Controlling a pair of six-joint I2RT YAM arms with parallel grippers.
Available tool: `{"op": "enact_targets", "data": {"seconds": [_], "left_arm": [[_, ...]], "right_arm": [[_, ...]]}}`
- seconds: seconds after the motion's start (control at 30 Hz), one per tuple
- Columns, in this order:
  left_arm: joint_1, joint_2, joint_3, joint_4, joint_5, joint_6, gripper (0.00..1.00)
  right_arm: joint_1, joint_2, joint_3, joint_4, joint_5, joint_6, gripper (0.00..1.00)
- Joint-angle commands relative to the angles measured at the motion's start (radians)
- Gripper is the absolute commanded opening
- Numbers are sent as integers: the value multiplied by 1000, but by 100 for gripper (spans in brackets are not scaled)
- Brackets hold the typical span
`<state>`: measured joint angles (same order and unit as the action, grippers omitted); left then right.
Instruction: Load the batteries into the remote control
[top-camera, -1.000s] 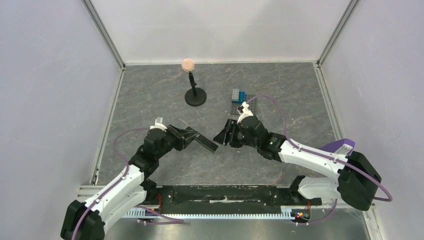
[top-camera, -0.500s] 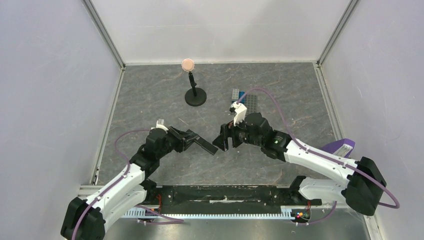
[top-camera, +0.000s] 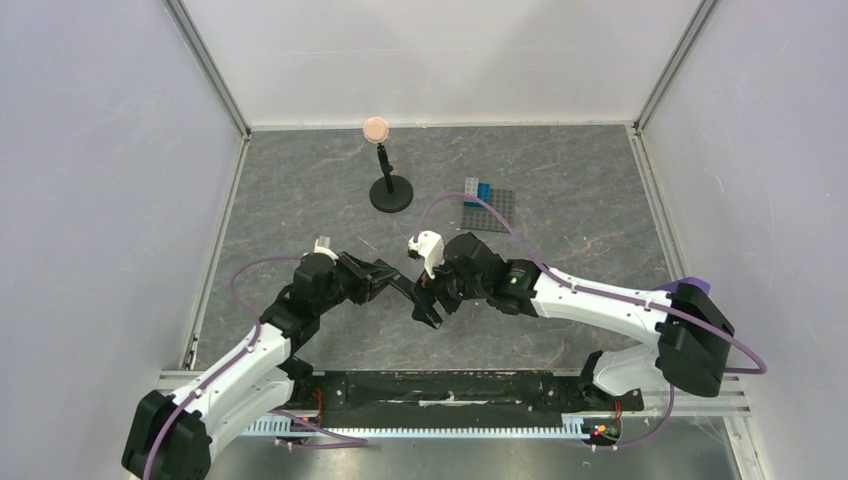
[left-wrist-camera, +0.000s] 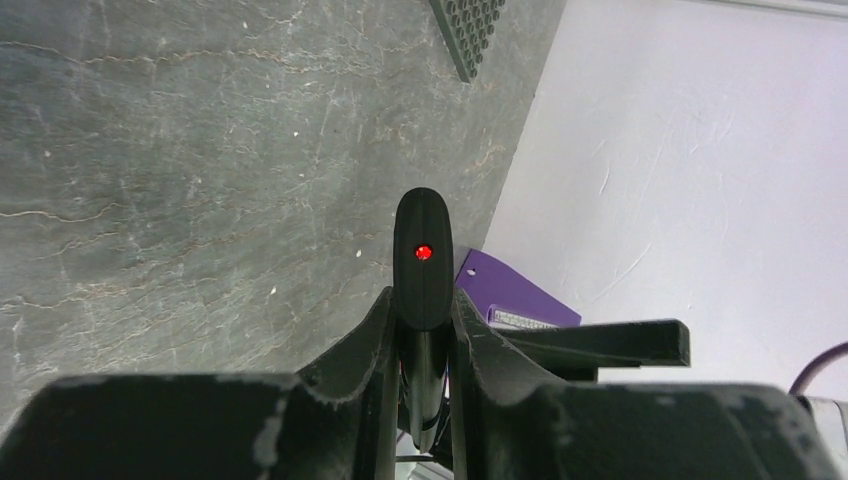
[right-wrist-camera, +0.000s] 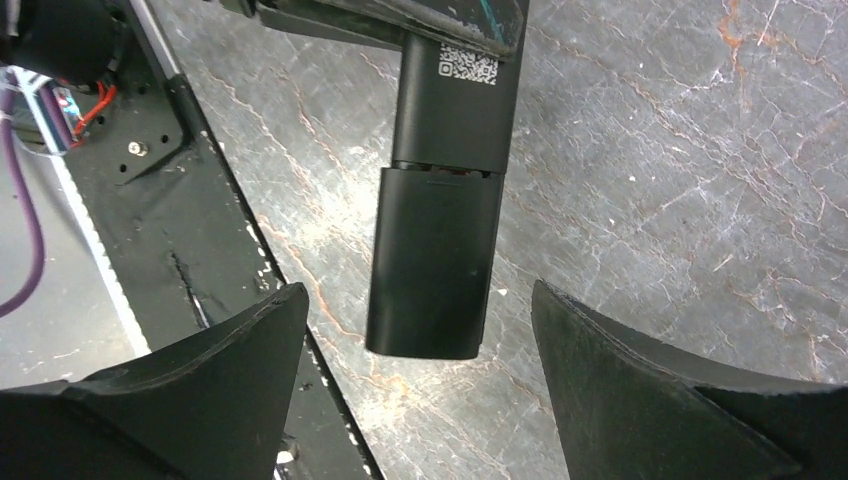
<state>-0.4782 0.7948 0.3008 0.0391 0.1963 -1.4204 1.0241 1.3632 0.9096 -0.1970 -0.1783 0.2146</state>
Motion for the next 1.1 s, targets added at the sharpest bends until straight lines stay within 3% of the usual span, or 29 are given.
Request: {"op": "enact_targets", "data": {"seconds": [0.0, 0.53, 0.73, 1.07], "left_arm": [[-1, 4, 55, 23, 38, 67, 2], [0, -3, 60, 43, 43, 163, 2], [0, -19, 39, 67, 31, 264, 2], [0, -19, -5, 178, 71, 271, 2]], "right_arm": [[2, 38, 66, -16, 24, -40, 84], [0, 33, 62, -38, 51, 54, 57], [-11, 35, 42, -45, 14, 96, 54], [-11, 56, 25, 0, -10, 101, 51]]}}
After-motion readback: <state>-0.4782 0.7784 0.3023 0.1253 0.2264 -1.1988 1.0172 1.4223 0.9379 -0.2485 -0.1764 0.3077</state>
